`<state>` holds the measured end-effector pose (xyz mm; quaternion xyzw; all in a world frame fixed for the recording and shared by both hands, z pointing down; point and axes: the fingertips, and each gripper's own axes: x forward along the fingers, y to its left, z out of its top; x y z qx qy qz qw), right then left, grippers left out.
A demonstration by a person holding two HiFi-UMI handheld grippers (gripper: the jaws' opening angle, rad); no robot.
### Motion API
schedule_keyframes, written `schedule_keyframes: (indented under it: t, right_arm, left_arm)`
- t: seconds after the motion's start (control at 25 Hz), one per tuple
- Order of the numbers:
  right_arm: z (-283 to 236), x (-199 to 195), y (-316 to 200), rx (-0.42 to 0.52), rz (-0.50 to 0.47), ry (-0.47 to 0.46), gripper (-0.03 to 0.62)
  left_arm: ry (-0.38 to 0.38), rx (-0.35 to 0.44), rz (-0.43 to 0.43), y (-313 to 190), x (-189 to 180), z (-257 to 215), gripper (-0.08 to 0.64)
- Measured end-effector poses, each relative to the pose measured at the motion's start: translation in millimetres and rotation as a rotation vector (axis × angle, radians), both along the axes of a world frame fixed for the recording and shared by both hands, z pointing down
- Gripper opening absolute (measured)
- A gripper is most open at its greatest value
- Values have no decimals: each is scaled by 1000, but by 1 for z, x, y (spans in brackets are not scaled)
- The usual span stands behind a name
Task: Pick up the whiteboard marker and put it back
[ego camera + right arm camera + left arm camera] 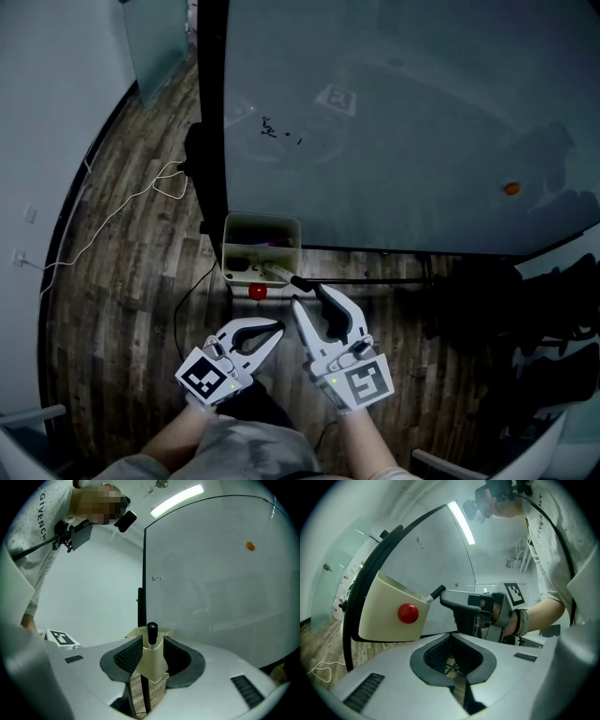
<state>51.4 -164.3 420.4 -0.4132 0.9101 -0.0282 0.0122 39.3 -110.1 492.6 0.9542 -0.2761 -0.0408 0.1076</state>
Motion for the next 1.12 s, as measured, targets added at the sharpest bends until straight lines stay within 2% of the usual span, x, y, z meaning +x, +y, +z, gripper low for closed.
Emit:
schedule_keyframes:
  t: [0.4, 0.6, 0.8, 1.0, 1.12]
  right_arm:
    - [-7, -10, -8, 15, -46, -27, 129]
    - [-5, -11, -12, 10, -38, -47, 129]
    - [-2, -11, -17, 7, -21, -43, 112]
    - [-3, -14, -18, 19, -25, -53, 89]
    - [-2, -15, -14, 23, -42, -43, 86]
  left_arm:
    - [18, -16, -24, -5, -4, 4, 17]
    - [2, -56, -49, -7, -10, 14, 17]
    - [22, -56, -56, -10, -14, 18, 17]
    - [-15, -76, -82, -17, -21, 19, 17]
    - [12, -67, -75, -16, -22, 21, 17]
